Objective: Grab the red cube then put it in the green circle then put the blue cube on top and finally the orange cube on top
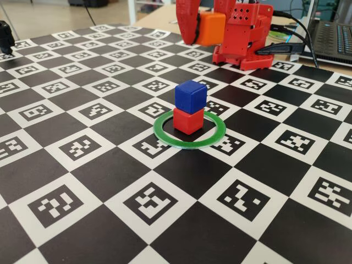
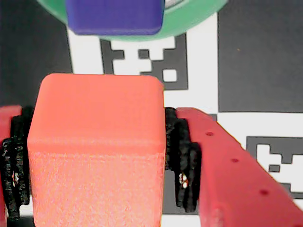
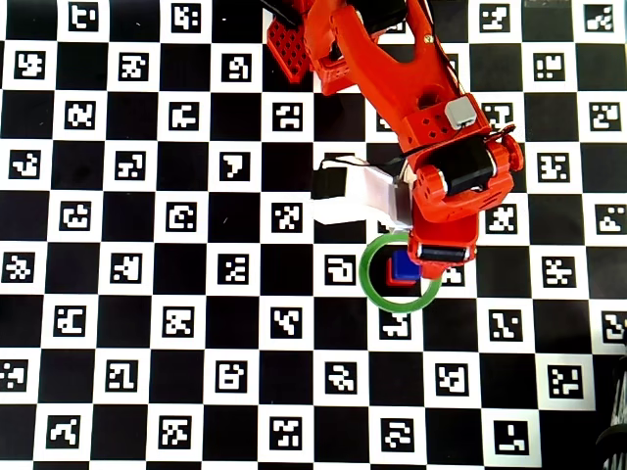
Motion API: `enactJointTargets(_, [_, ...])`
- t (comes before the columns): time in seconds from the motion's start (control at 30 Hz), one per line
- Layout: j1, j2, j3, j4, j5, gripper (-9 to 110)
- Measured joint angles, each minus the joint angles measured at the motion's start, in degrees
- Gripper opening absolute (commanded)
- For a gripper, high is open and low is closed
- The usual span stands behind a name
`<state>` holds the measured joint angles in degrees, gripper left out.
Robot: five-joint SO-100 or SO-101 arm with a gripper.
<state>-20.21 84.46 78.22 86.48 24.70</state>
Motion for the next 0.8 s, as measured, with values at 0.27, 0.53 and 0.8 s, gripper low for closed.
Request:
enactJointTargets(0.27, [1.4,-1.6,5.5,-6.4,-1.1,7])
enactJointTargets(0.53, [2.7,-1.9,6.9,-8.5,-3.0,7])
enactJointTargets(0.8, [3.5,-1.9,9.2,-9.2,-4.0,7])
